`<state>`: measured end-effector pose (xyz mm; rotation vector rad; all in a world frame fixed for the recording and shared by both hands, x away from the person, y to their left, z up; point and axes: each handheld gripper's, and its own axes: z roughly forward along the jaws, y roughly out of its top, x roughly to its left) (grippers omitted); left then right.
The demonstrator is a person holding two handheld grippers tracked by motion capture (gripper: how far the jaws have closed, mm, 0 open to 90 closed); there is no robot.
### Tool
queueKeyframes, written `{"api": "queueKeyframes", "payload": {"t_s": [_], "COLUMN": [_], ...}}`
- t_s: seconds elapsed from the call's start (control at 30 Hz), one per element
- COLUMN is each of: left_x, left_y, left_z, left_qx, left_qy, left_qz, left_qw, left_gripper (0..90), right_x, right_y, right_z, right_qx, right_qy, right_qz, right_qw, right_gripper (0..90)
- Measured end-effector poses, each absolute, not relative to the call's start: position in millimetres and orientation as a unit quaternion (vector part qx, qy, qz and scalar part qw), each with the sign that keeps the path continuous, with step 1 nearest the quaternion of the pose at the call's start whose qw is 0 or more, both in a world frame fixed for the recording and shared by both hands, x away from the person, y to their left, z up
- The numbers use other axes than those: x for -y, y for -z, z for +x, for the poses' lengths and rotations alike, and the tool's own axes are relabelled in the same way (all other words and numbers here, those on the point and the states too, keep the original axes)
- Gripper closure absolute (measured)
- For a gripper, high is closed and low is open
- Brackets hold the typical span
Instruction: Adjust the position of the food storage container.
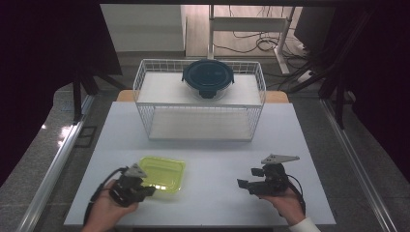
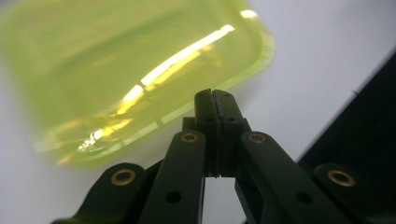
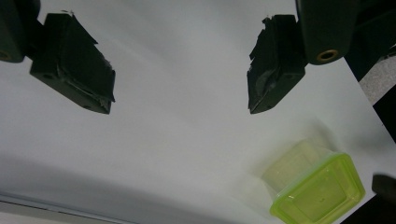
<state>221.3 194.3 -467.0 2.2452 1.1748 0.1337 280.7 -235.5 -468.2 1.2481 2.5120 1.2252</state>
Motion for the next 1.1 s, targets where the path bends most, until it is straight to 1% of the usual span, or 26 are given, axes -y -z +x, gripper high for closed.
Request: {"api": "queueKeyframes", "payload": {"t_s": [0.07,0.17,0.27,0.4,0.53,0.7,0.83,1.1], "left_x": [-210.1,-223.7,-238.4,-251.6,-260.0,-255.6,-246.4,-227.1], "left_y": [462.4,459.7,466.0,476.2,489.8,498.9,499.9,505.0], "left_z": [225.2,230.7,241.8,254.5,265.7,272.1,271.0,269.6], "left_qx": [-0.460,-0.475,-0.499,-0.522,-0.537,-0.535,-0.528,-0.513], "left_qy": [-0.048,-0.078,-0.071,-0.087,-0.084,-0.072,-0.072,-0.048], "left_qz": [0.830,0.825,0.813,0.805,0.803,0.809,0.815,0.824], "left_qw": [0.311,0.296,0.293,0.268,0.244,0.232,0.228,0.235], "left_gripper": [90.0,90.0,90.0,90.0,90.0,90.0,90.0,90.0], "right_x": [234.9,234.8,234.8,235.0,235.1,235.4,235.5,236.5], "right_y": [468.6,468.5,468.6,468.4,468.9,469.0,468.7,468.5], "right_z": [280.8,281.0,281.1,280.9,281.3,281.4,281.1,281.6], "right_qx": [-0.820,-0.820,-0.820,-0.820,-0.821,-0.821,-0.821,-0.820], "right_qy": [-0.399,-0.399,-0.398,-0.398,-0.397,-0.397,-0.397,-0.398], "right_qz": [0.407,0.408,0.408,0.409,0.408,0.409,0.409,0.410], "right_qw": [0.041,0.041,0.042,0.043,0.043,0.044,0.044,0.043], "right_gripper": [22.9,22.9,22.9,22.9,22.9,22.9,22.9,23.0]}}
